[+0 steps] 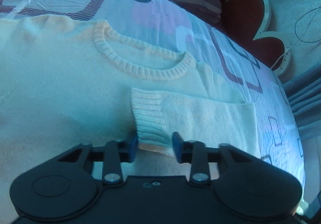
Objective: Fold small clothes
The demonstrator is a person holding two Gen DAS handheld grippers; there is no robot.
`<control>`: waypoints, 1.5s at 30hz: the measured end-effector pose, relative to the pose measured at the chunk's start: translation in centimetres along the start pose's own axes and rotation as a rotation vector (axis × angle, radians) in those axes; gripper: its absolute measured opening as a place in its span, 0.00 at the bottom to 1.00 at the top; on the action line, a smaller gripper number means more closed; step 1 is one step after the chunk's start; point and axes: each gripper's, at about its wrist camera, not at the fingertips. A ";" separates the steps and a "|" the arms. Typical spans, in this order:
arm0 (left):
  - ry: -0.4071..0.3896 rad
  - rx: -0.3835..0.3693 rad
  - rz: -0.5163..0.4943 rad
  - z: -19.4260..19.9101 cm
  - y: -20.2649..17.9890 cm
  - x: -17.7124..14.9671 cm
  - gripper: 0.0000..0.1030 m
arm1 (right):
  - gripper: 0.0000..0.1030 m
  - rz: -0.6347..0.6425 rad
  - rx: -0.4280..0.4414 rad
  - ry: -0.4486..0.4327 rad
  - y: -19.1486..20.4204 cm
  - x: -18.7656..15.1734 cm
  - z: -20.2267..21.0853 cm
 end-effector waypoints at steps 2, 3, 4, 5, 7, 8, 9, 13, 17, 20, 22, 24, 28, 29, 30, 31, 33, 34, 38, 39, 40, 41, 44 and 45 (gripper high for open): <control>-0.011 -0.010 0.020 -0.1 0.1 0.3 0.09 | 0.51 -0.008 -0.023 0.013 -0.5 -0.4 -0.2; -0.019 -0.015 0.033 0.0 0.2 0.5 0.08 | 0.51 -0.014 -0.036 0.017 -0.8 -0.7 -0.3; -0.029 -0.026 0.041 0.4 0.1 0.7 0.07 | 0.51 -0.020 -0.044 0.018 -1.0 -0.8 -0.3; -0.049 -0.045 0.042 1.0 -0.1 0.9 0.06 | 0.51 -0.023 -0.051 0.019 -1.0 -0.8 -0.4; -0.106 -0.102 0.044 3.1 -0.8 1.8 0.06 | 0.51 -0.019 -0.062 0.021 -1.0 -0.8 -0.6; -0.133 -0.127 0.047 4.2 -1.1 2.4 0.06 | 0.51 -0.015 -0.063 0.024 -1.0 -0.7 -0.8; -0.158 -0.146 0.047 5.3 -1.3 3.1 0.06 | 0.51 -0.010 -0.065 0.028 -0.8 -0.6 -1.1; -0.275 -0.185 0.043 9.8 -1.2 5.7 0.06 | 0.51 0.004 -0.065 0.026 -0.2 -0.2 -1.8; -0.364 -0.152 0.062 12.9 1.1 7.0 0.06 | 0.51 -0.001 -0.044 0.017 0.3 0.8 -2.9; -0.397 -0.094 0.088 13.7 3.4 7.4 0.06 | 0.39 -0.012 -0.027 0.003 0.6 1.3 -3.4; -0.396 -0.051 0.120 13.7 5.3 7.3 0.06 | 0.16 -0.006 -0.015 0.003 1.0 1.5 -3.8; -0.376 -0.006 0.154 12.9 7.0 6.9 0.06 | 0.13 -0.012 -0.009 -0.002 1.1 1.6 -3.8; -0.317 0.066 0.181 10.3 9.5 6.5 0.06 | 0.06 -0.036 -0.015 -0.013 0.4 1.3 -3.7; -0.307 0.087 0.173 9.6 9.9 6.3 0.06 | 0.06 -0.052 -0.027 -0.012 0.1 1.2 -3.6; -0.296 0.110 0.156 8.9 10.1 6.2 0.06 | 0.06 -0.076 -0.027 -0.005 -0.2 0.9 -3.7; -0.282 0.132 0.137 8.3 10.1 6.1 0.06 | 0.06 -0.083 -0.023 -0.005 -0.4 0.9 -3.8; -0.272 0.169 0.100 7.7 10.3 6.0 0.10 | 0.06 -0.061 -0.033 -0.001 -0.1 1.1 -3.5; -0.282 0.181 0.091 7.9 10.4 5.9 0.18 | 0.06 -0.055 -0.032 0.004 0.0 1.2 -3.4; -0.389 0.256 0.086 10.1 11.0 5.2 0.59 | 0.16 -0.030 -0.017 0.007 -0.2 0.8 -1.7; -0.421 0.263 0.085 10.8 11.0 5.1 0.63 | 0.19 -0.033 -0.023 -0.004 -0.3 0.6 -1.0; -0.447 0.253 0.079 11.5 11.0 4.5 0.64 | 0.20 -0.038 -0.028 -0.019 -0.5 0.5 -0.5; -0.451 0.236 0.065 11.8 10.7 4.4 0.64 | 0.20 -0.042 -0.028 -0.038 -0.7 0.6 0.0; -0.408 0.195 -0.015 10.7 8.7 4.3 0.64 | 0.24 -0.041 -0.023 -0.061 -1.1 1.8 -0.3; -0.391 0.185 -0.033 10.0 8.0 4.2 0.64 | 0.25 -0.044 -0.016 -0.052 -1.1 2.4 -1.0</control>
Point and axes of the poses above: each gripper's, at about its wrist camera, not at the fingertips, and z roughly against the way its jaws point, y to its left, x to its top, and after that the axes turned 14 degrees about z, right-handed
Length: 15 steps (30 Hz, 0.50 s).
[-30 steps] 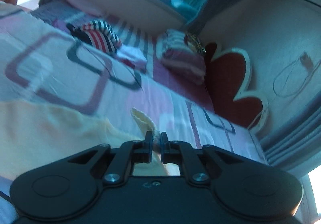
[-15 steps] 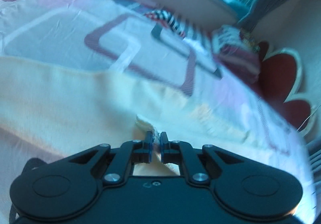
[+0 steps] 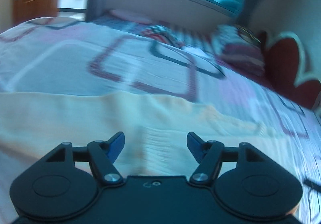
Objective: Fold small clothes
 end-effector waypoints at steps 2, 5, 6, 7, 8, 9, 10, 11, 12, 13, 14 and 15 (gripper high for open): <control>0.028 -0.029 -0.018 -1.0 -1.2 -0.7 0.64 | 0.31 -0.016 0.019 0.003 -0.1 1.1 -1.4; 0.064 -0.024 -0.049 -2.9 -2.1 -1.7 0.63 | 0.35 -0.021 0.025 0.014 -0.2 2.6 -4.0; 0.079 -0.015 -0.046 -3.6 -2.0 -1.8 0.63 | 0.36 -0.030 0.032 0.023 -0.3 3.0 -4.8; 0.088 -0.006 -0.044 -4.3 -1.8 -1.9 0.63 | 0.37 -0.045 0.036 0.035 -0.4 3.4 -5.8; 0.083 0.000 -0.050 -4.6 -1.5 -2.0 0.63 | 0.38 -0.061 0.044 0.045 -0.7 3.8 -6.7; 0.079 0.003 -0.062 -4.6 -1.5 -2.1 0.63 | 0.38 -0.077 0.057 0.050 -0.9 4.1 -7.5; 0.080 0.006 -0.070 -4.6 -1.6 -2.1 0.63 | 0.38 -0.092 0.062 0.054 -1.1 4.4 -8.2; 0.080 0.009 -0.072 -4.5 -1.7 -2.1 0.64 | 0.38 -0.108 0.067 0.054 -1.5 4.7 -8.9; 0.079 0.010 -0.071 -4.6 -1.6 -2.2 0.64 | 0.38 -0.117 0.073 0.054 -1.6 5.0 -9.5; 0.076 0.011 -0.073 -4.6 -1.6 -2.2 0.64 | 0.32 -0.115 0.079 0.053 -1.6 5.3 -9.9; 0.071 0.014 -0.078 -4.6 -1.7 -2.3 0.64 | 0.17 -0.103 0.076 0.048 -1.5 5.6 -10.1; 0.068 0.018 -0.082 -4.6 -1.8 -2.3 0.64 | 0.05 -0.089 0.077 0.050 -1.3 5.8 -10.3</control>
Point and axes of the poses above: each gripper's, at about its wrist camera, not at the fingertips, and z roughly against the way its jaws point, y to its left, x to its top, and after that the axes turned 14 degrees about z, right-handed
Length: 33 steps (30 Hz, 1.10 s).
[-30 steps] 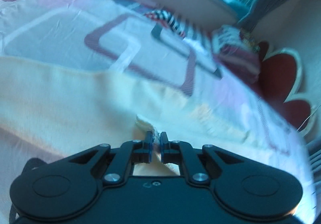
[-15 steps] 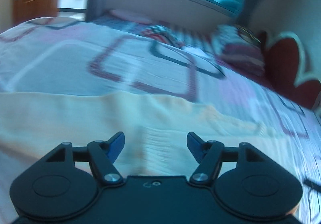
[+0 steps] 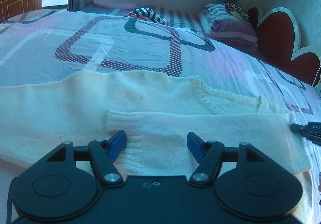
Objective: Fold small clothes
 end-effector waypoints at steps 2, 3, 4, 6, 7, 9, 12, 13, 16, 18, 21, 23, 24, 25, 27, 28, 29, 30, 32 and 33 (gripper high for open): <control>-0.001 0.011 -0.016 0.0 -0.4 0.0 0.66 | 0.05 0.022 -0.043 -0.003 0.1 -0.2 0.0; 0.000 0.018 -0.029 0.1 -0.7 -0.1 0.66 | 0.05 0.015 -0.061 -0.009 -0.2 -0.5 -0.1; 0.000 0.021 -0.040 0.1 -0.9 -0.2 0.68 | 0.05 -0.004 -0.062 -0.014 -0.5 -0.6 -0.1; 0.003 0.027 -0.047 0.4 -1.1 -0.2 0.69 | 0.05 0.025 -0.095 -0.012 0.3 -0.6 0.3; 0.003 0.026 -0.040 0.8 -1.0 -0.2 0.69 | 0.05 0.052 -0.128 -0.019 0.8 -0.5 0.6; -0.015 0.023 -0.009 2.1 -0.4 0.0 0.76 | 0.10 0.077 -0.160 -0.045 1.7 -0.6 1.7; -0.051 0.052 0.045 4.3 1.7 0.2 0.88 | 0.47 0.102 -0.076 -0.070 3.1 -1.2 3.8; -0.057 0.063 0.067 4.9 2.6 0.3 0.89 | 0.49 0.123 -0.058 -0.084 4.0 -1.5 4.6; -0.042 0.101 0.161 6.3 6.5 0.7 0.88 | 0.49 0.193 0.016 -0.098 7.2 -2.6 6.2; -0.046 0.129 0.241 7.3 9.4 0.8 0.88 | 0.49 0.208 0.079 -0.088 9.3 -3.2 6.8; -0.060 0.184 0.366 8.9 14.2 1.1 0.87 | 0.49 0.247 0.150 -0.074 12.6 -4.0 7.3; -0.073 0.207 0.445 9.9 17.2 1.1 0.86 | 0.49 0.273 0.189 -0.065 14.7 -4.5 7.4; -0.082 0.218 0.478 10.4 18.5 1.2 0.86 | 0.49 0.287 0.206 -0.060 15.9 -4.7 7.3; -0.093 0.227 0.515 10.8 19.9 1.3 0.85 | 0.49 0.301 0.219 -0.056 16.8 -4.9 7.1; -0.114 0.228 0.588 11.6 22.6 1.4 0.82 | 0.49 0.329 0.239 -0.052 18.8 -5.3 6.9; -0.125 0.223 0.618 11.9 23.8 1.5 0.79 | 0.49 0.341 0.248 -0.050 19.7 -5.6 6.7; -0.135 0.216 0.643 12.1 25.0 1.7 0.75 | 0.49 0.353 0.257 -0.048 20.5 -5.8 6.5; -0.145 0.204 0.668 12.2 26.1 1.9 0.73 | 0.49 0.365 0.263 -0.044 21.4 -6.0 6.3; -0.164 0.154 0.720 12.1 28.2 2.4 0.67 | 0.49 0.384 0.270 -0.038 22.8 -6.3 5.9; -0.172 0.131 0.744 11.8 29.0 2.7 0.67 | 0.49 0.387 0.274 -0.034 23.5 -6.4 5.7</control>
Point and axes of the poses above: each gripper's, at about its wrist camera, not at the fingertips, and z roughly against the way its jaws point, y to its left, x to its top, and after that the axes turned 14 degrees about z, right-handed
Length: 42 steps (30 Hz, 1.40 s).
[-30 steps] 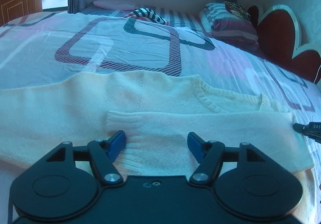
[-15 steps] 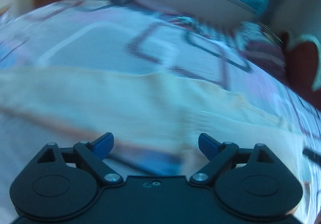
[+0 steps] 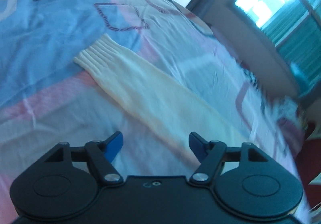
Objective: Fold small clothes
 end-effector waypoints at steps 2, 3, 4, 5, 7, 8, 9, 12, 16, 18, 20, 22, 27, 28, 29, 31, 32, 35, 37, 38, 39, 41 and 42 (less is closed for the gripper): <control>-0.006 -0.035 0.045 -0.7 0.5 1.2 0.67 | 0.49 0.006 0.004 0.005 0.7 0.3 -0.6; -0.010 -0.054 0.063 -1.1 0.7 1.7 0.67 | 0.49 0.009 0.003 0.007 1.1 0.4 -1.0; -0.017 -0.069 0.077 -1.4 0.8 2.1 0.67 | 0.49 0.013 0.001 0.008 1.3 0.6 -1.4; -0.024 -0.084 0.090 -1.7 0.9 2.6 0.65 | 0.49 0.016 -0.004 0.010 1.5 0.7 -1.8; -0.038 -0.094 0.110 -2.4 1.0 3.2 0.54 | 0.49 0.014 -0.017 0.016 1.8 1.0 -2.5; -0.044 -0.089 0.112 -2.7 1.0 3.5 0.42 | 0.49 0.012 -0.023 0.018 1.8 1.0 -2.8; -0.051 -0.083 0.116 -3.0 1.2 3.8 0.35 | 0.49 0.010 -0.032 0.021 1.9 1.1 -3.2; -0.057 -0.068 0.133 -3.5 1.6 4.4 0.05 | 0.49 0.007 -0.047 0.034 1.9 1.2 -4.0; -0.064 -0.106 0.055 -2.4 0.0 4.1 0.04 | 0.49 0.029 -0.053 0.075 2.7 1.0 -5.5; -0.060 -0.149 -0.030 -1.3 -2.3 3.3 0.04 | 0.49 0.081 -0.076 0.077 3.2 0.7 -6.0; -0.039 -0.202 -0.107 -0.4 -5.2 2.2 0.04 | 0.49 0.078 -0.073 0.082 3.1 0.9 -5.9; -0.013 -0.263 -0.197 0.4 -8.5 0.5 0.04 | 0.49 0.006 -0.030 0.065 2.1 1.1 -5.2; 0.117 -0.417 -0.420 1.5 -17.2 -7.0 0.04 | 0.49 -0.076 -0.041 -0.008 -0.5 0.9 -1.1; 0.153 -0.444 -0.458 1.5 -18.7 -9.0 0.04 | 0.49 -0.086 -0.048 -0.013 -1.2 0.7 -0.3; 0.190 -0.467 -0.493 1.3 -20.1 -11.1 0.04 | 0.49 -0.100 -0.059 -0.019 -2.0 0.4 0.6; 0.267 -0.494 -0.567 0.6 -22.4 -15.7 0.04 | 0.49 -0.128 -0.085 -0.028 -3.7 -0.5 2.2; 0.306 -0.501 -0.597 0.1 -23.2 -17.9 0.04 | 0.49 -0.145 -0.105 -0.031 -4.7 -1.0 3.1; 0.401 -0.487 -0.702 -1.6 -24.9 -24.5 0.06 | 0.49 -0.197 -0.151 -0.024 -7.3 -2.8 5.2; 0.430 -0.450 -0.771 -2.7 -25.0 -28.0 0.22 | 0.49 -0.222 -0.180 -0.014 -8.9 -4.0 6.4; 0.446 -0.432 -0.800 -3.1 -24.9 -29.2 0.28 | 0.49 -0.234 -0.186 -0.007 -9.6 -4.5 6.8; 0.453 -0.406 -0.825 -3.2 -24.7 -30.1 0.30 | 0.49 -0.248 -0.184 -0.003 -10.1 -5.0 7.3; 0.446 -0.371 -0.853 -2.7 -23.9 -30.6 0.62 | 0.49 -0.270 -0.171 -0.003 -10.8 -5.5 7.8; 0.424 -0.370 -0.849 -2.0 -23.3 -30.3 0.73 | 0.49 -0.274 -0.160 -0.005 -11.0 -5.7 8.1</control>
Point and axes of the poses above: each gripper's, at about its wrist camera, not at the fingertips, and z roughly against the way its jaws point, y to its left, x to its top, and after that the axes turned 14 degrees about z, right-handed
